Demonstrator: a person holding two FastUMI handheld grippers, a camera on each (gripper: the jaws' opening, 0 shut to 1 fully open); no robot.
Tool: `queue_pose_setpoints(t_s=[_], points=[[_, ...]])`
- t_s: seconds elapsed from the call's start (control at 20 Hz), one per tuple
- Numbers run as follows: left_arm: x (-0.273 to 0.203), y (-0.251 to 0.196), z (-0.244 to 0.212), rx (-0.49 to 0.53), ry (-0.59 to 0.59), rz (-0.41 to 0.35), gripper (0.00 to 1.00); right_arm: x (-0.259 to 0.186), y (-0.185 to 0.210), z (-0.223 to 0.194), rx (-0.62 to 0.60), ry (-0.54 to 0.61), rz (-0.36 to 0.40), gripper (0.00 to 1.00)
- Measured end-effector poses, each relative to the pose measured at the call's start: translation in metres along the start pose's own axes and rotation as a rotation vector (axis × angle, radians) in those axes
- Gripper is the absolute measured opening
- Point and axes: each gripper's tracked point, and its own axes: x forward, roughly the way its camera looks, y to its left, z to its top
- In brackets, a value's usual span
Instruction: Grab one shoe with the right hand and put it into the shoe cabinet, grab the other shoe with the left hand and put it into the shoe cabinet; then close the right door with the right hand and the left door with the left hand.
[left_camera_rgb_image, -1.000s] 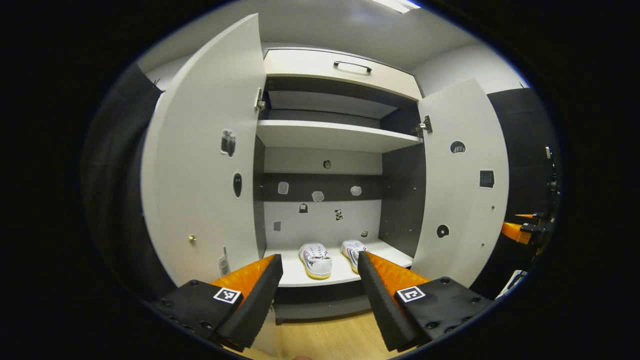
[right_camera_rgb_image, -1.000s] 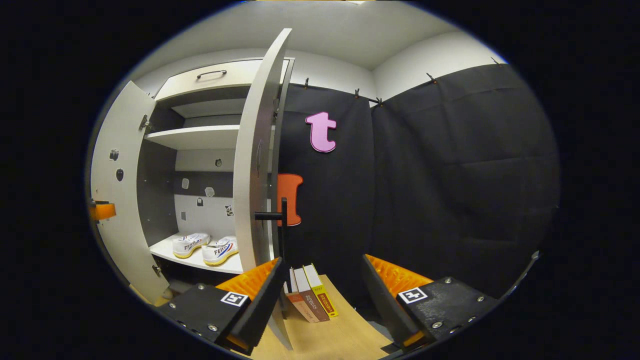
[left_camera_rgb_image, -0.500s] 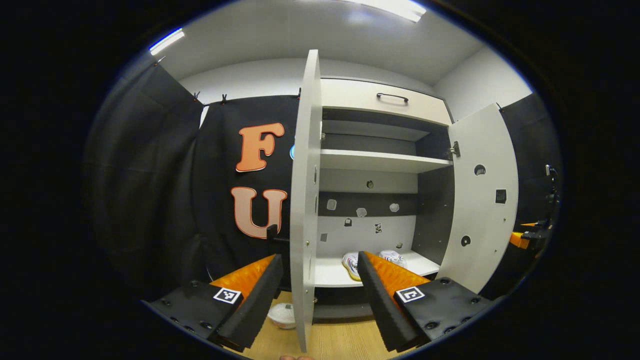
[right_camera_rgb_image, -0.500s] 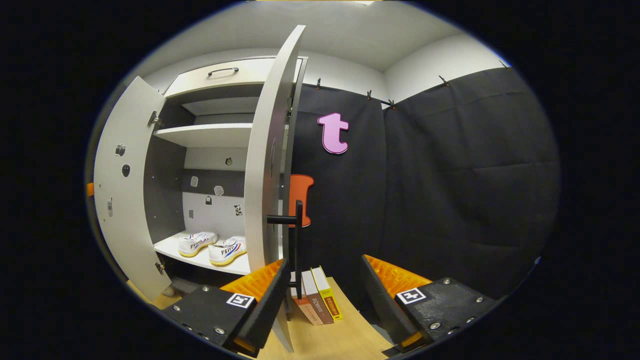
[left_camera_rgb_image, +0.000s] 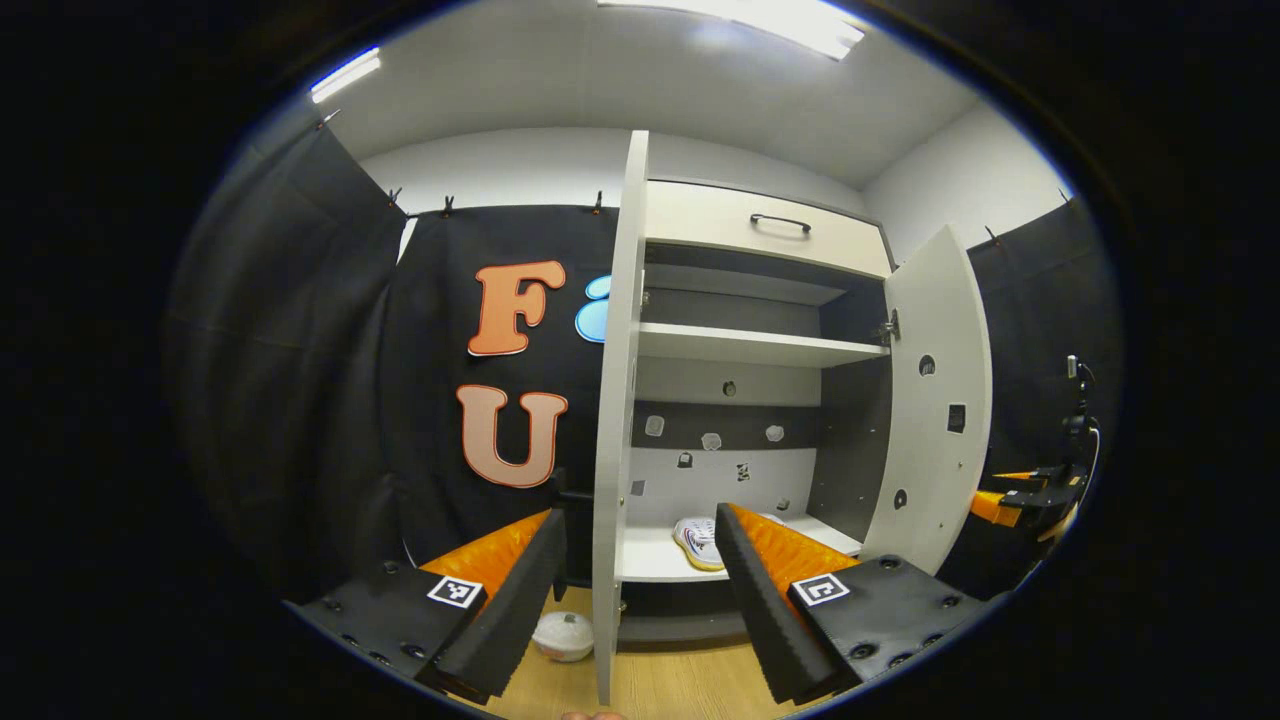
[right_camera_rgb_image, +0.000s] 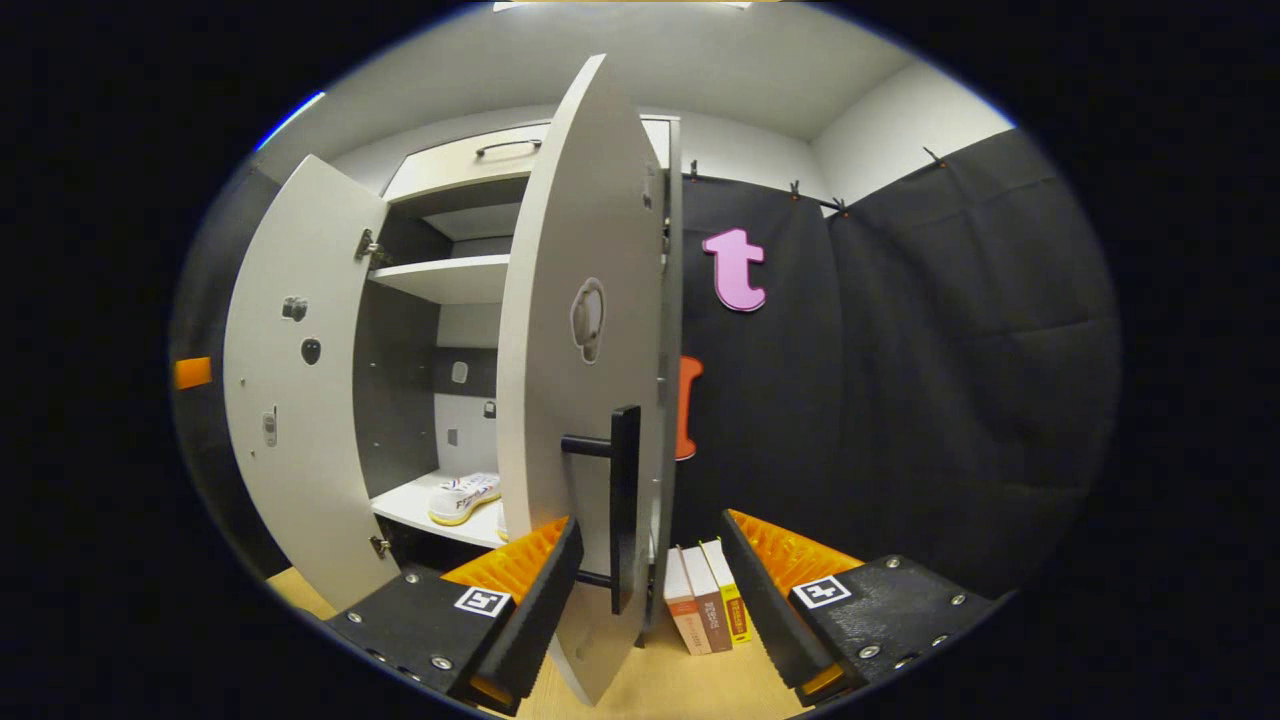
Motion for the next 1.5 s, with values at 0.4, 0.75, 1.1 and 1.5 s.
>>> queue_pose_setpoints(t_s=[0.4, 0.75, 1.1, 1.5], points=[[-0.020, 0.034, 0.001, -0.002, 0.006, 0.063, 0.97, 0.060, 0.092, -0.013, -0.031, 0.008, 0.176, 0.96], [-0.039, 0.069, 0.005, 0.032, -0.008, 0.145, 0.96, 0.101, 0.109, -0.012, -0.018, 0.000, 0.111, 0.91], [-0.034, 0.089, -0.009, -0.001, 0.027, 0.172, 0.96, 0.112, 0.117, -0.017, 0.074, 0.025, 0.117, 0.90], [-0.019, 0.097, -0.027, -0.041, 0.066, 0.144, 0.94, 0.126, 0.124, -0.020, 0.082, 0.045, 0.064, 0.90]])
